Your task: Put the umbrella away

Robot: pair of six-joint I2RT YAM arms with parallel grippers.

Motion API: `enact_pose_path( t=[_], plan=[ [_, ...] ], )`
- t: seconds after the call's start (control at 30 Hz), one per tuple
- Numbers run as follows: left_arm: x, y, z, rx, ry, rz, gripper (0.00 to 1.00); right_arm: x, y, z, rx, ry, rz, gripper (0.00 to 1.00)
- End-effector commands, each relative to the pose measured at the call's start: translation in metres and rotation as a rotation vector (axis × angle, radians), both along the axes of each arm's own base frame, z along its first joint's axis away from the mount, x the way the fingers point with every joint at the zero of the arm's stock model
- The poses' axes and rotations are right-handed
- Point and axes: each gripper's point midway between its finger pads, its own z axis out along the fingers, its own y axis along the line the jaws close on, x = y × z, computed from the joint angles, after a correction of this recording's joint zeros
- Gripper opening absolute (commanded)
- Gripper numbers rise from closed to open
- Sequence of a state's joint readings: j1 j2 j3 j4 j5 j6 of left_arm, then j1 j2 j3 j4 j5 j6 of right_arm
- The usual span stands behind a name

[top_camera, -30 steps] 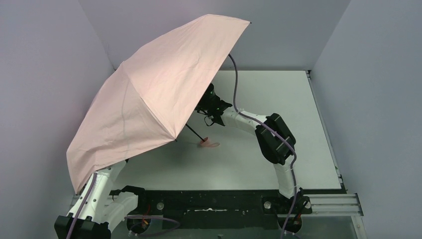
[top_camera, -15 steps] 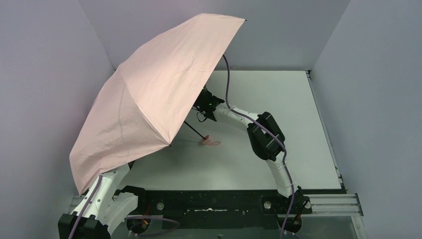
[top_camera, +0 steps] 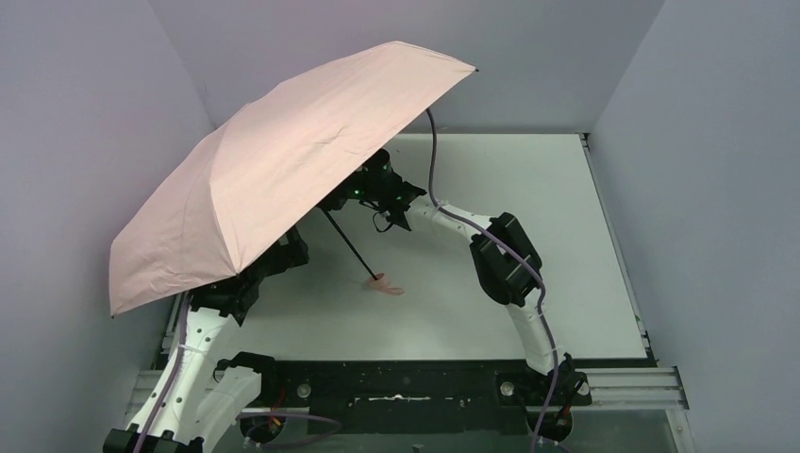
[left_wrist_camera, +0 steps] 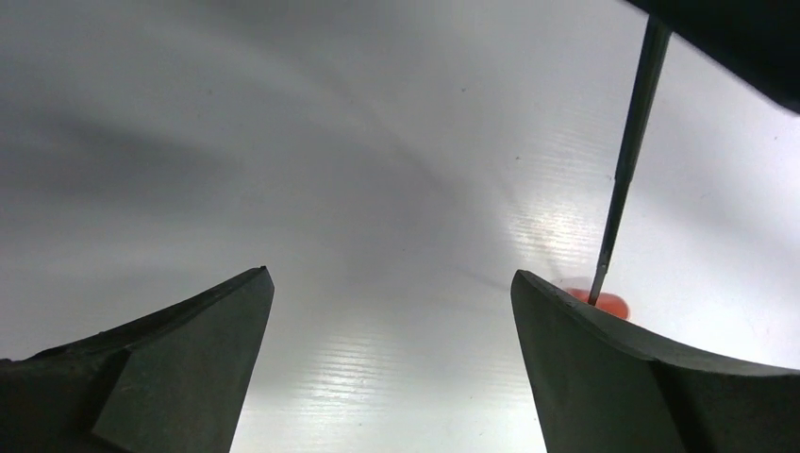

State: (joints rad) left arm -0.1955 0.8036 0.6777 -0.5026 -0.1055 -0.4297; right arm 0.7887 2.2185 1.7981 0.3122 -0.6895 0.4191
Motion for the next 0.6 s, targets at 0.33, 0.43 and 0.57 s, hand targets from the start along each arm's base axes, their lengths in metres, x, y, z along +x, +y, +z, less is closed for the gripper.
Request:
enact_pose_path(
  t=[0.33,0.43,0.57],
  plan=[
    [0.022,-0.013,0.112,-0.089,-0.369,-0.067,0.97,0.011,-0.113,0.169,0.388,-0.138,-0.543,0.0],
    [0.024,-0.041,0.125,-0.146,-0.413,-0.214,0.97,0.013,-0.138,0.183,0.459,-0.116,-0.648,0.0],
    [0.023,-0.078,0.144,-0.267,-0.415,-0.364,0.95,0.016,-0.162,0.189,0.509,-0.063,-0.766,0.0]
  ],
)
